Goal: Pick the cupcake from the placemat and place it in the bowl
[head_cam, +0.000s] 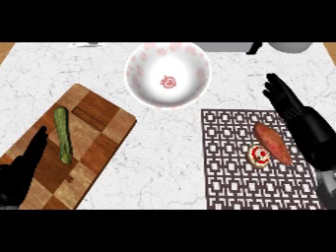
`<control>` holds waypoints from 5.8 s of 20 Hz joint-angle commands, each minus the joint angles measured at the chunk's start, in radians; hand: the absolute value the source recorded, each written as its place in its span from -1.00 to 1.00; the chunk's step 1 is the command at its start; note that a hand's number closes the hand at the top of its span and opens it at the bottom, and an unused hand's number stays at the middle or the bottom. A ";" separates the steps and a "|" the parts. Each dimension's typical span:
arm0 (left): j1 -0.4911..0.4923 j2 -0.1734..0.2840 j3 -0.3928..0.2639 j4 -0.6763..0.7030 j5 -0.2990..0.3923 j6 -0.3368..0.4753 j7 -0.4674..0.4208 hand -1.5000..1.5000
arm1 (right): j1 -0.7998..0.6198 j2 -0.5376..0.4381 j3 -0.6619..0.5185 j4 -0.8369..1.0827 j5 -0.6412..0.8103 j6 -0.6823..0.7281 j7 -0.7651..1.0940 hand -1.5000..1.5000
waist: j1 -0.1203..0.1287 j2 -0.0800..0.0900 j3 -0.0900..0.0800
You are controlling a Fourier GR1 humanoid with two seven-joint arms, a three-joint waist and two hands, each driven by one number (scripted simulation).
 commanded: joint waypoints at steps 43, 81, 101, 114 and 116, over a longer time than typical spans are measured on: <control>-0.281 -0.067 0.190 -0.179 0.101 0.014 0.056 0.00 | 0.164 -0.567 -0.162 -0.316 0.698 0.710 -0.629 -1.00 | -0.019 -0.008 -0.010; -0.293 -0.102 0.320 -0.123 0.055 -0.114 0.025 0.00 | -0.100 -0.083 0.080 0.319 1.261 0.570 -0.840 -1.00 | -0.022 -0.007 -0.010; -0.283 -0.133 0.336 -0.212 0.010 -0.117 0.102 0.00 | -0.178 0.056 0.003 0.578 1.466 0.473 -0.930 1.00 | -0.021 -0.008 -0.010; -0.321 -0.136 0.356 -0.164 -0.004 -0.126 0.092 0.00 | -0.191 0.148 -0.076 0.604 1.467 0.345 -1.019 1.00 | -0.023 -0.008 -0.010; -0.331 -0.146 0.332 -0.165 -0.006 -0.128 0.091 0.00 | -0.384 0.033 -0.226 0.834 1.424 0.369 -0.999 1.00 | 0.013 0.007 -0.008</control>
